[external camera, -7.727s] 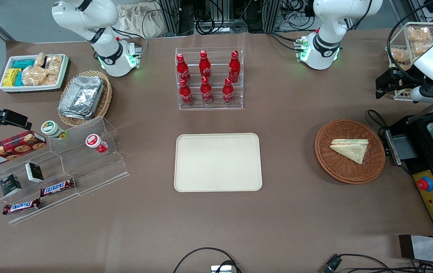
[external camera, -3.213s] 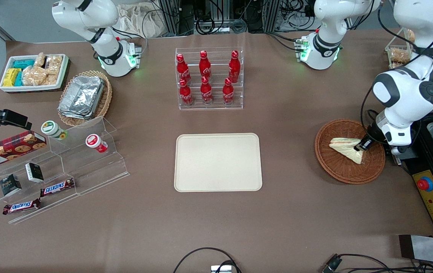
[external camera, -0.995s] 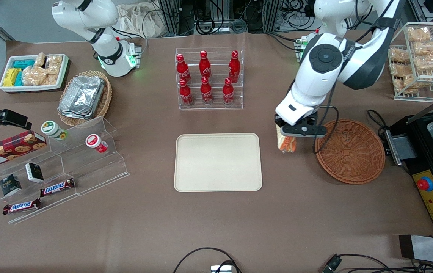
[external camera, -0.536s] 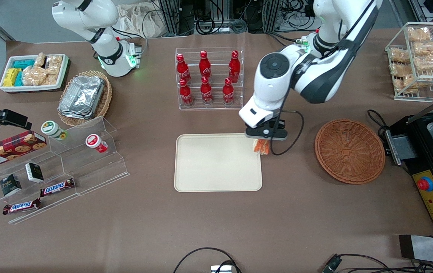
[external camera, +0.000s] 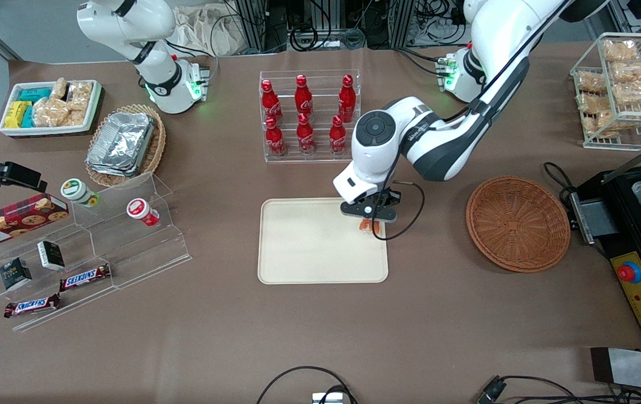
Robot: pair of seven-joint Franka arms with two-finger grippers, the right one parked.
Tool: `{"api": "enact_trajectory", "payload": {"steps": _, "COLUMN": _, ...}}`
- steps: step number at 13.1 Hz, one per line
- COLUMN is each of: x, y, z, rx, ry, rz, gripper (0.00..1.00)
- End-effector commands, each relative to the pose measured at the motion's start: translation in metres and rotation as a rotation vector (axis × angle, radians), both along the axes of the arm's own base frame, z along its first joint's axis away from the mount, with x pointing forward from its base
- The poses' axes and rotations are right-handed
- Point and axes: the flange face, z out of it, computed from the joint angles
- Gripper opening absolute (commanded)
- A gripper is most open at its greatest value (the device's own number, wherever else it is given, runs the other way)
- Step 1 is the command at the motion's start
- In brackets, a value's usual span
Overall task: Place sandwich from basket to tray
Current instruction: 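Carry the sandwich with the left gripper over to the cream tray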
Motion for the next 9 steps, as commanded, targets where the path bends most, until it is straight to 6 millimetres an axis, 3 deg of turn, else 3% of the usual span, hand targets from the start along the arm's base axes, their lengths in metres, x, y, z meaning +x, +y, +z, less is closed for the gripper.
{"api": "enact_trajectory", "payload": {"steps": 1, "x": 0.021, "y": -0.016, "z": -0.013, "rx": -0.027, "ry": 0.018, "rz": -0.001, "gripper": 0.14}}
{"api": "enact_trajectory", "payload": {"steps": 3, "x": 0.016, "y": -0.025, "z": -0.024, "rx": -0.028, "ry": 0.032, "rz": -0.012, "gripper": 0.14}}
{"api": "enact_trajectory", "payload": {"steps": 9, "x": 0.015, "y": -0.025, "z": -0.056, "rx": -0.023, "ry": 0.080, "rz": -0.018, "gripper": 0.16}}
